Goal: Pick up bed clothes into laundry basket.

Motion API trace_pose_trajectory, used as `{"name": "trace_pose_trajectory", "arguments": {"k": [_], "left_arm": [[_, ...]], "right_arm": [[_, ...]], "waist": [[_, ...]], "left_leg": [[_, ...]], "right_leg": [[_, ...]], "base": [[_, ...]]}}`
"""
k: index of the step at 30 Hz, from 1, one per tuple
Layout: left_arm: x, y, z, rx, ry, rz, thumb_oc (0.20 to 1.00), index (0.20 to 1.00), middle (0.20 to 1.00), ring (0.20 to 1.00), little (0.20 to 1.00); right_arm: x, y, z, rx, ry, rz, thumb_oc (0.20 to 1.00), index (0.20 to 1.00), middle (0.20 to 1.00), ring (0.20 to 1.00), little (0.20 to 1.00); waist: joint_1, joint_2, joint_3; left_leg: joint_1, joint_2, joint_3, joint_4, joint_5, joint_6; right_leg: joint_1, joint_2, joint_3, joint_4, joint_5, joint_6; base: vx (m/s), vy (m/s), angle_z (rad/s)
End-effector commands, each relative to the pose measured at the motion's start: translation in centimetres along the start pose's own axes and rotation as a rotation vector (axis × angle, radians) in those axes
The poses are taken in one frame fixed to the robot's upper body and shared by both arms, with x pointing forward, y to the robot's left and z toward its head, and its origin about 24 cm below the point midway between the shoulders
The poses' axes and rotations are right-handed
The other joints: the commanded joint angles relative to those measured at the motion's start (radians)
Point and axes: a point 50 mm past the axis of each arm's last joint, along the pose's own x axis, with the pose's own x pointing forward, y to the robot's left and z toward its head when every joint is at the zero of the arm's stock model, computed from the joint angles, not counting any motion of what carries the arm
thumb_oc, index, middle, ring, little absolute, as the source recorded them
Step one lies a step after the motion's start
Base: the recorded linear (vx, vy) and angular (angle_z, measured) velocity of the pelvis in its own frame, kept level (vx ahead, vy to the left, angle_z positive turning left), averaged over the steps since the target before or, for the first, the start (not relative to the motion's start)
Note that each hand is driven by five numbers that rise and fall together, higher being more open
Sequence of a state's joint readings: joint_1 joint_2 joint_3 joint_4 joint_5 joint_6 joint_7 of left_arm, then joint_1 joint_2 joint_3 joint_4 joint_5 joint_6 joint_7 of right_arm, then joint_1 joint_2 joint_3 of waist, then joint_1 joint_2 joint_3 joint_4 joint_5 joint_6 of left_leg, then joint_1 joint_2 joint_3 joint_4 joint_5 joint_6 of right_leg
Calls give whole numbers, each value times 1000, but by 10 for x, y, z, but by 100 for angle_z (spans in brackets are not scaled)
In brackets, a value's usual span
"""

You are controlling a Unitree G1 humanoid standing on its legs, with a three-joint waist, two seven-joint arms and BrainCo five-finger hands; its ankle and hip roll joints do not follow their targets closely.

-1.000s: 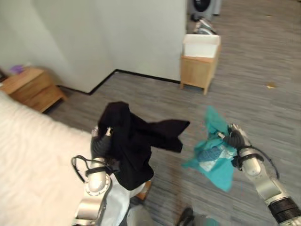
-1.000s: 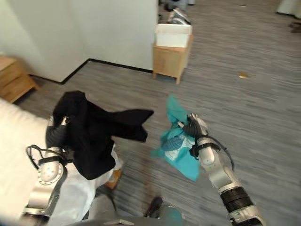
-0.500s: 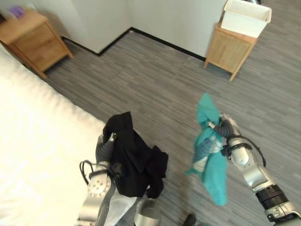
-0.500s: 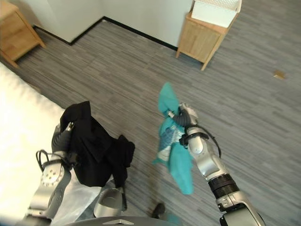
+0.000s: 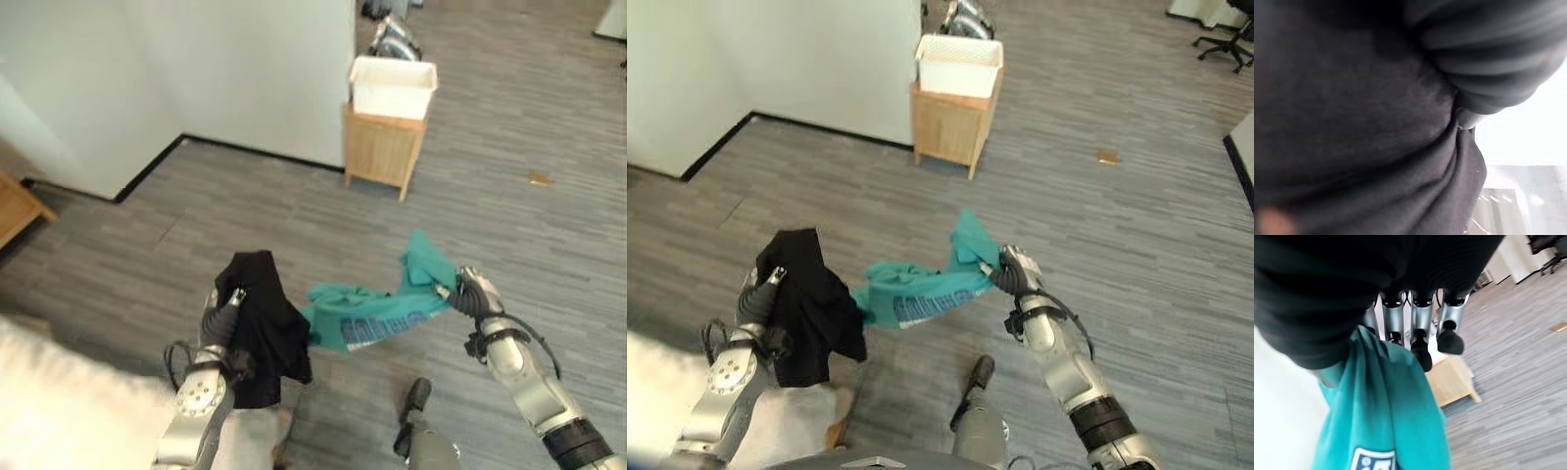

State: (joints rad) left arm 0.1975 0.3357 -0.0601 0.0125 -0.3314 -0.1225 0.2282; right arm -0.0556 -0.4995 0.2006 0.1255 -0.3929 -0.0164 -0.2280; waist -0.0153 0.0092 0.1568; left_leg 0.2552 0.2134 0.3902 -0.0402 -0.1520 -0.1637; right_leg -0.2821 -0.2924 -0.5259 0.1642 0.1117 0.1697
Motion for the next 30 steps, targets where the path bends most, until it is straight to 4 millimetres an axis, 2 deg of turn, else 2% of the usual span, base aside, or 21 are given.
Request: {"name": "trace_pose_trajectory", "arguments": {"k": [1, 2, 3, 4, 5, 6, 8, 10, 11, 12, 13, 16, 17, 18, 21, 23, 24, 26, 27, 28, 30], "left_arm": [[12, -10, 52, 44, -260, -85, 200, 200, 200, 200, 200], [12, -12, 52, 41, -264, -94, 200, 200, 200, 200, 200], [12, -15, 52, 25, -262, -104, 200, 200, 200, 200, 200], [12, -21, 51, -27, -247, -128, 200, 200, 200, 200, 200], [12, -22, 51, -27, -247, -129, 200, 200, 200, 200, 200], [12, -24, 52, -45, -248, -138, 200, 200, 200, 200, 200], [13, -27, 52, -97, -241, -151, 200, 200, 200, 200, 200], [11, -25, 49, -139, -215, -152, 200, 200, 200, 200, 200], [11, -25, 49, -139, -215, -152, 200, 200, 200, 200, 200], [10, -24, 47, -140, -211, -156, 200, 200, 200, 200, 200], [8, -21, 45, -148, -200, -133, 200, 200, 200, 200, 200], [7, -20, 42, -159, -192, -118, 200, 200, 200, 200, 200], [7, -20, 42, -159, -192, -118, 200, 200, 200, 200, 200], [6, -19, 42, -155, -190, -126, 200, 200, 200, 200, 200], [4, -15, 41, -133, -185, -129, 200, 200, 200, 200, 200], [4, -13, 40, -102, -180, -137, 200, 200, 200, 200, 200], [5, -13, 42, -88, -184, -144, 200, 200, 200, 200, 200], [8, -15, 43, -73, -190, -151, 200, 200, 200, 200, 200], [8, -16, 43, -74, -191, -151, 200, 200, 200, 200, 200], [12, -18, 43, -60, -199, -148, 200, 200, 200, 200, 200], [15, -17, 46, -38, -214, -161, 200, 200, 200, 200, 200]], "right_arm": [[4, -17, 25, 37, -123, -98, 200, 200, 200, 200, 200], [2, -18, 22, 37, -112, -100, 200, 200, 200, 200, 200], [-1, -19, 18, 40, -103, -95, 200, 200, 200, 200, 200], [-5, -20, 13, 53, -88, -91, 200, 200, 200, 200, 200], [-5, -21, 13, 53, -87, -93, 200, 200, 200, 200, 200], [-6, -23, 11, 55, -83, -99, 200, 200, 200, 200, 200], [-4, -27, 11, 58, -83, -105, 200, 200, 200, 200, 200], [-4, -22, 13, 70, -91, -75, 200, 200, 200, 200, 200], [-4, -22, 13, 70, -91, -75, 200, 200, 200, 200, 200], [-4, -20, 14, 69, -96, -62, 200, 200, 200, 200, 200], [-5, -15, 14, 69, -102, -43, 200, 200, 200, 200, 200], [-3, -15, 16, 54, -115, -38, 200, 200, 200, 200, 200], [-3, -14, 15, 54, -115, -38, 200, 200, 200, 200, 200], [-2, -15, 17, 50, -124, -43, 200, 200, 200, 200, 200], [2, -10, 27, 53, -156, -21, 200, 200, 200, 200, 200], [0, -2, 29, 34, -165, 6, 200, 200, 200, 200, 200], [2, 2, 35, 27, -187, 16, 200, 200, 200, 200, 200], [0, 4, 37, 32, -192, 23, 200, 200, 200, 200, 200], [0, 3, 37, 31, -192, 22, 200, 200, 200, 200, 200], [-3, 4, 35, 30, -185, 19, 200, 200, 200, 200, 200], [-6, 0, 32, 32, -177, 10, 200, 200, 200, 200, 200]], "waist": [[-50, -52, -5], [-64, -50, -13], [-65, -33, -12], [-39, -30, 10], [-44, -31, 8], [-24, -42, 26], [26, -66, 70], [90, -65, 91], [91, -68, 91], [101, -61, 89], [132, -29, 77], [176, -18, 75], [177, -20, 77], [180, -17, 69], [226, -35, 46], [249, -61, 38], [231, -59, 54], [177, -43, 72], [181, -39, 67], [130, -15, 83], [91, -15, 82]], "left_leg": [[122, -110, -64, -47, -128, 66], [137, -102, -74, 21, -115, 51], [117, -56, -73, 201, -74, 27], [-60, 44, -96, 603, 112, -19], [-75, 47, -106, 616, 113, -21], [-171, 32, -159, 792, 152, -21], [-359, 18, -203, 929, 102, -1], [-486, 46, -198, 744, 77, 27], [-484, 44, -195, 740, 80, 27], [-480, 48, -188, 647, 77, 35], [-468, 55, -184, 270, 167, 29], [-494, 61, -178, 27, 271, 10], [-484, 58, -174, 15, 276, 9], [-493, 67, -85, -2, 303, 24], [-484, 55, -57, -4, 338, 43], [-444, 20, -30, 2, 321, 74], [-412, 3, -23, 2, 305, 93], [-357, -38, -58, -22, 261, 117], [-363, -32, -55, -22, 264, 117], [-317, -50, -89, -44, 222, 124], [-290, -54, -117, -47, 179, 109]], "right_leg": [[39, 4, 85, -219, 68, 48], [46, 12, 101, -214, 75, 41], [87, 44, 96, -218, 72, 17], [192, 102, 76, -249, 23, -51], [189, 101, 70, -250, 25, -56], [228, 114, 73, -251, -4, -83], [299, 122, 90, -251, -61, -103], [367, 147, 139, -251, -127, -88], [366, 144, 140, -251, -127, -88], [383, 151, 150, -251, -141, -80], [414, 178, 165, -251, -176, -52], [496, 200, 190, -251, -238, -48], [499, 198, 191, -251, -241, -48], [545, 216, 188, -251, -270, -51], [609, 220, 220, -251, -278, -49], [596, 144, 201, -87, -211, 11], [522, 78, 209, 82, -130, 46], [379, 69, 300, 281, -70, 38], [368, 74, 304, 283, -66, 36], [267, 76, 350, 306, -76, 21], [212, 19, 332, 222, -99, 10]], "base": [[725, -71, 48], [419, -120, 77], [708, -366, 49], [463, -341, 4], [376, -373, -49], [200, -190, -39], [401, -103, -42], [466, 125, -61], [280, 135, -78], [485, 304, -71], [663, 417, -62], [478, 227, -40], [628, 268, -53], [298, 138, -18], [565, 274, -25], [422, 215, -110], [377, 283, -103], [303, 266, 10], [271, 196, 95], [266, 70, 87], [390, -12, 107]]}}
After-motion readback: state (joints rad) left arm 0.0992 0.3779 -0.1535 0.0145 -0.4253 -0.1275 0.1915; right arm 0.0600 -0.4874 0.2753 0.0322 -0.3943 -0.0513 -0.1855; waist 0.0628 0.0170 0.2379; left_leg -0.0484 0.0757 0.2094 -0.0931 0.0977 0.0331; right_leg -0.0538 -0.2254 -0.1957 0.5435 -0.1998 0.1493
